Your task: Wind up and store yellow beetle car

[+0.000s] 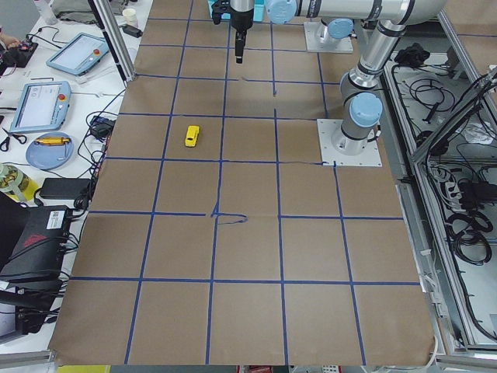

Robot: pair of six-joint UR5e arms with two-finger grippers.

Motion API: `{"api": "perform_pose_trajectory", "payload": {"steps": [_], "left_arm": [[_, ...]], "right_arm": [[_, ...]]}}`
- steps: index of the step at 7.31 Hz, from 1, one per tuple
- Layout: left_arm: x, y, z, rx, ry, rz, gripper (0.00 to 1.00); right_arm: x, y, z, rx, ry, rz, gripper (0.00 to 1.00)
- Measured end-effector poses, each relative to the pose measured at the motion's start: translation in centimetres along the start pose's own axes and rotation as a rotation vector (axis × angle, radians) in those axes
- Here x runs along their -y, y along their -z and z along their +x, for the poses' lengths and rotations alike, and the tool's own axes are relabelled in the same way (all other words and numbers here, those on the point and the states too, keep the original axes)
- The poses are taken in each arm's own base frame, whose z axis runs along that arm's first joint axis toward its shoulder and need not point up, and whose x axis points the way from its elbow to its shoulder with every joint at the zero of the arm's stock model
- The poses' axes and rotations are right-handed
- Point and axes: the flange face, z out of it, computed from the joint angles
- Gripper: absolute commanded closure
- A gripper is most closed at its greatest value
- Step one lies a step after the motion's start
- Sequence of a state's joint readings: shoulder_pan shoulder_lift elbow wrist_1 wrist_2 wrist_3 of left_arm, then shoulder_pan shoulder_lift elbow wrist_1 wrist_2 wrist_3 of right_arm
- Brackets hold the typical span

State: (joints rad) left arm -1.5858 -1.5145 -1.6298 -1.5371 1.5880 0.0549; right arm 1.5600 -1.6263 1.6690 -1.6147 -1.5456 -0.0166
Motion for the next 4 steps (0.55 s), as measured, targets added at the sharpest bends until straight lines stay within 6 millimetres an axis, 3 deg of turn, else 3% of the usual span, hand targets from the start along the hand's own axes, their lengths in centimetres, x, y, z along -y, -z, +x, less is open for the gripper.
{"api": "perform_pose_trajectory", "payload": {"steps": [2,4], "left_arm": [[0.7,-0.1,-0.5,0.004,-0.110,0.025,0.00],[3.0,-2.1,-1.2,-0.022,-0.344,0.064,0.00]], "right_arm": [[-0.1,-0.2,-0.1,0.005,-0.002,-0.008,0.00],[-0.2,-0.1,-0.1,0.004,-0.003,-0.009,0.00]]}}
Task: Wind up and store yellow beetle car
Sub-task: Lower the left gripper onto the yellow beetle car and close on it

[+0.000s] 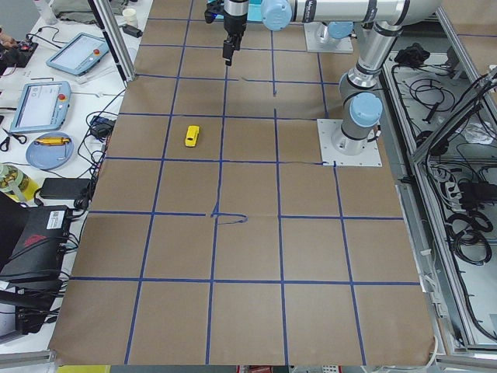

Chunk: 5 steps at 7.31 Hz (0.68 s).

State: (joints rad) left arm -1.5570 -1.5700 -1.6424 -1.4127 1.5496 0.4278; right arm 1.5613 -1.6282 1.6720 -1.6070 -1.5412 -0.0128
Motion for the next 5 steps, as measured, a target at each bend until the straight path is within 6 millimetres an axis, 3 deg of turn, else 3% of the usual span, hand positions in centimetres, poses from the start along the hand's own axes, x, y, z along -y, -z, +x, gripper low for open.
{"api": "perform_pose_trajectory", "payload": {"steps": [2,5], "left_arm": [[2.3,-4.4,-2.3,-0.070,-0.289,-0.005,0.00],[4.6,-12.4,-8.7,-0.150,-0.699,-0.047,0.00]], "right_arm": [[0.0,0.0,0.1,-0.004,-0.001,0.002,0.00],[0.2,0.5,0.0,0.004,0.003,0.020,0.00]]}}
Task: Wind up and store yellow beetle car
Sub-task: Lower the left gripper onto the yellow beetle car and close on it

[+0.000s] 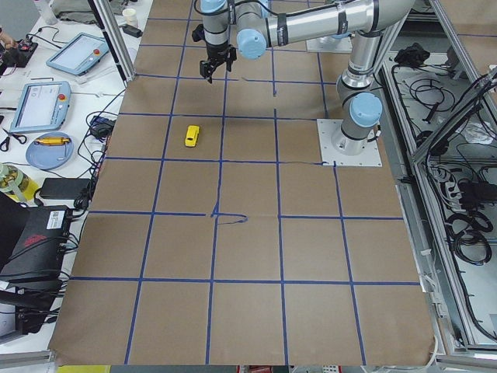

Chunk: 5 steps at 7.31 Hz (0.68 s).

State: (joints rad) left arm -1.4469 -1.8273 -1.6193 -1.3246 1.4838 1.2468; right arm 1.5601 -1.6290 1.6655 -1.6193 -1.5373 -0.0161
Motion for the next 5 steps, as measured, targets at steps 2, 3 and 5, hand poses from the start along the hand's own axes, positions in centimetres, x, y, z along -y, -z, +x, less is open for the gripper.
{"api": "perform_pose_trajectory", "payload": {"steps": [2,3,5], "left_arm": [[0.1,-4.4,-4.6,0.029,-0.335,-0.006,0.00],[0.3,-6.1,-6.8,0.039,-0.489,-0.021,0.00],[0.8,-8.7,-10.1,0.034,-0.645,-0.052,0.00]], "right_arm": [[0.0,0.1,0.0,0.003,-0.005,0.003,0.00],[0.0,0.0,0.0,-0.003,-0.005,0.003,0.00],[0.0,-0.1,0.1,-0.006,-0.004,0.002,0.00]]}}
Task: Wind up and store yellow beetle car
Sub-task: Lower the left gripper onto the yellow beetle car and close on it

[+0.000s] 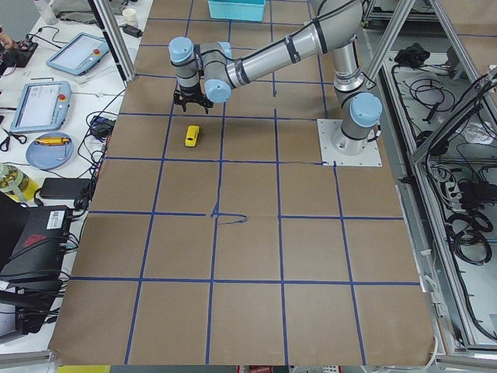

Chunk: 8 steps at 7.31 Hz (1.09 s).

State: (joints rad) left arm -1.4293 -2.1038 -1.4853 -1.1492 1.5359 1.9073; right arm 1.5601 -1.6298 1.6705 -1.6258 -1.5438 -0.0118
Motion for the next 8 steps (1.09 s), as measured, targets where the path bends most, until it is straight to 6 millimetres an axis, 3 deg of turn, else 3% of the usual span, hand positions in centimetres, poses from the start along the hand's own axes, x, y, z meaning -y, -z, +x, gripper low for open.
{"api": "perform_pose_trajectory", "payload": {"steps": [3,4,8], "left_arm": [[-1.3,-3.9,-1.8,-0.043,-0.023,-0.035,0.01],[-1.4,-4.8,-1.8,-0.053,-0.023,-0.036,0.07],[-2.8,-6.2,-1.5,-0.061,-0.010,-0.033,0.22]], "right_arm": [[0.1,-0.7,0.0,0.004,0.000,-0.016,0.00],[0.2,-0.7,-0.1,0.008,0.000,-0.016,0.00],[0.1,-0.6,-0.1,0.009,-0.001,-0.009,0.00]]}}
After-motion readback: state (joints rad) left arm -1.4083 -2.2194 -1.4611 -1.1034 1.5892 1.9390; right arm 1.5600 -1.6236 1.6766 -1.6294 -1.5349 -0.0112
